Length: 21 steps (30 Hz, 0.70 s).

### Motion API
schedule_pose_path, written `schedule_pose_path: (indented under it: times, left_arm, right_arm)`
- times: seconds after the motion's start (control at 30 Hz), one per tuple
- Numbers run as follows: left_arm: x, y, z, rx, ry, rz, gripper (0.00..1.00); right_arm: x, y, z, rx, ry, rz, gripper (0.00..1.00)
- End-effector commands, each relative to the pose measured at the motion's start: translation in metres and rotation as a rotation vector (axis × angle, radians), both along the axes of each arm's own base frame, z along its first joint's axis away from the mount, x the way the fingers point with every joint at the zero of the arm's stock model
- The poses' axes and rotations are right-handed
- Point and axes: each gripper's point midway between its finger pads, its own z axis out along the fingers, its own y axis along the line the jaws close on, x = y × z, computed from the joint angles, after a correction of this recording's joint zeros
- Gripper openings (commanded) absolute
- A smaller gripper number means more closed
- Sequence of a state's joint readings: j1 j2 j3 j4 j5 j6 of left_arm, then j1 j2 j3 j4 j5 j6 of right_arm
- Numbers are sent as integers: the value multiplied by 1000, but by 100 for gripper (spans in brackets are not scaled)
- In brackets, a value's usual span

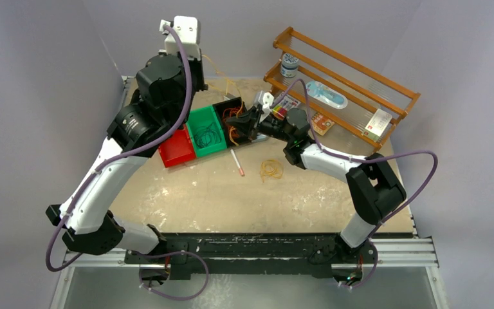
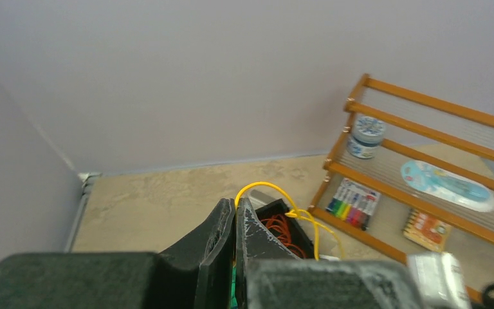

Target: Untangle the cables

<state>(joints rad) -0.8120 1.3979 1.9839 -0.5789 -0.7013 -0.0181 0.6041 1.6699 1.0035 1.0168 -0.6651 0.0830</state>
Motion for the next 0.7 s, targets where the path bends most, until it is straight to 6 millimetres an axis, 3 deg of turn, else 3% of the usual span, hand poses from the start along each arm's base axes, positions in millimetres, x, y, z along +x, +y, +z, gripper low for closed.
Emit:
schedule_pose_path:
  times: [0.0,0.1,0.23,0.3,0.43,0.5,0.57,0.67]
  left_arm:
    - [18,53,-24,-78,57,181,0]
    - [32,86,-63,-95,130,276,0]
    - [43,117,-124,-112,247,350,0]
    - [46,133,-154,-139,308,388,0]
    - [43,186,-227,-191,447,535,0]
    - [37,213,-258,-257,512,580,0]
    - [25,233,-274,-313,524,622,0]
    - [7,252,-262,-322,458,712,0]
  right_arm:
    - [3,-1,32,80,18,-29,0]
    - [11,4,39,88,57,-38,0]
    - [23,18,48,95,102,-41,0]
    - [25,31,50,95,114,-18,0]
    - [25,69,59,93,125,43,0]
    - [26,92,50,74,145,82,0]
    - [26,113,45,62,154,118,0]
    - [24,145,38,39,153,175,0]
